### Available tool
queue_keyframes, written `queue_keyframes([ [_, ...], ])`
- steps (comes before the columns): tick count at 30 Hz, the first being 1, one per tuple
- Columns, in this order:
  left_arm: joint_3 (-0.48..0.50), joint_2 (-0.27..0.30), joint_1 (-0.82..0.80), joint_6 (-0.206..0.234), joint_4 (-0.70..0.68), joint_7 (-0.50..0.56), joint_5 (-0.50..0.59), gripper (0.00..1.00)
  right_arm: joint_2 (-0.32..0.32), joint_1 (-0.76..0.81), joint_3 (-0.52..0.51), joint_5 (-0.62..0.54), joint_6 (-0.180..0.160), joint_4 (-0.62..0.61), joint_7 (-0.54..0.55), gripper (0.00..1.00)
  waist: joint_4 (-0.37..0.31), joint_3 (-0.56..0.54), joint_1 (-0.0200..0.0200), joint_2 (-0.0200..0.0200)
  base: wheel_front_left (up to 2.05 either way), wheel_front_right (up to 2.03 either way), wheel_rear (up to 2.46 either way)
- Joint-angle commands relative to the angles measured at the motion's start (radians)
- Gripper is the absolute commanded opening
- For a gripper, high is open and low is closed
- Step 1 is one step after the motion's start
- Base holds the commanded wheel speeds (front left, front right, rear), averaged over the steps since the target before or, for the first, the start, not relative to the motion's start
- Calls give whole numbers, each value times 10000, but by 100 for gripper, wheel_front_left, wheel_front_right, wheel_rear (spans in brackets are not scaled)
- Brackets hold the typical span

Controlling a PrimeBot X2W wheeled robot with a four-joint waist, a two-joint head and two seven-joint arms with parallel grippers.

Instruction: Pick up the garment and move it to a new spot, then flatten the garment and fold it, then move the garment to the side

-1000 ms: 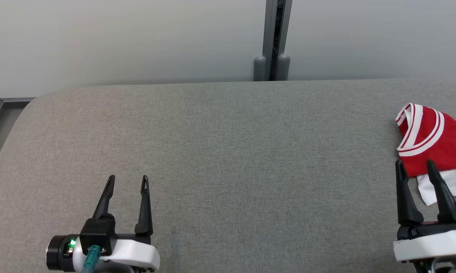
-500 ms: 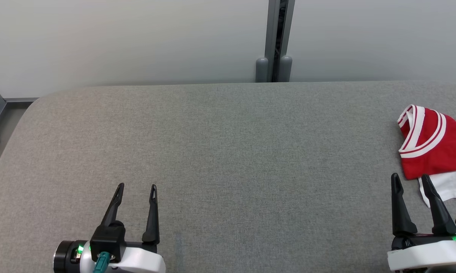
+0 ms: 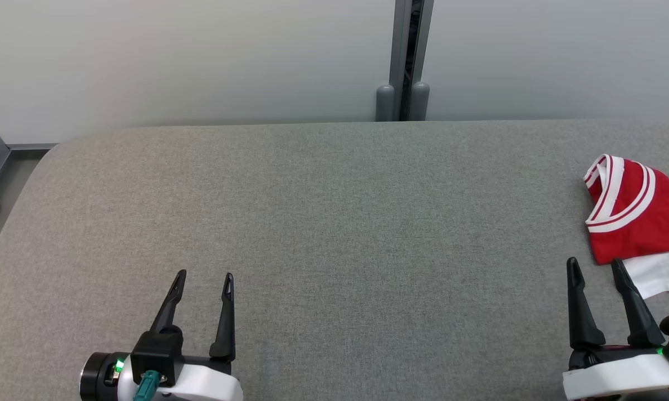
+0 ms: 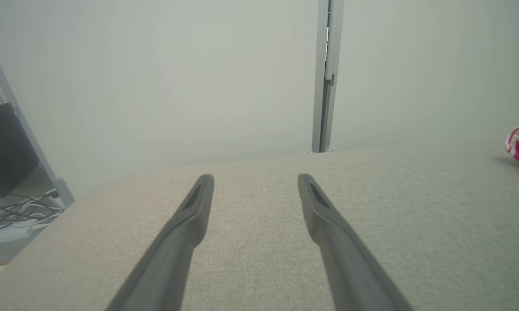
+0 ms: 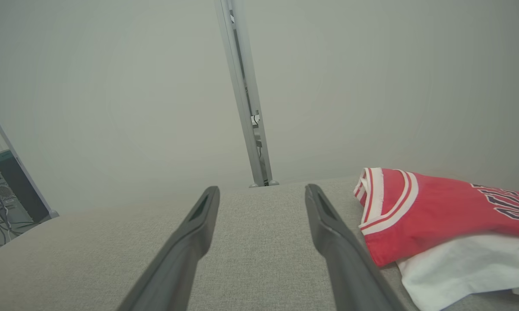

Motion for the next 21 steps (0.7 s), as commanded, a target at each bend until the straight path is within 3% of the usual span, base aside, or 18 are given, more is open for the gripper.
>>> queue_keyframes([
  [1, 52, 40, 61, -43, -28, 8, 50, 100, -62, -40, 27, -72, 3, 30, -42, 100, 2, 5, 0, -1, 0, 0, 0],
  [21, 249, 40, 93, -301, 194, 7, -358, 100, 2, -92, -14, -68, 3, 202, -42, 100, 22, 23, 0, -1, 0, 0, 0],
])
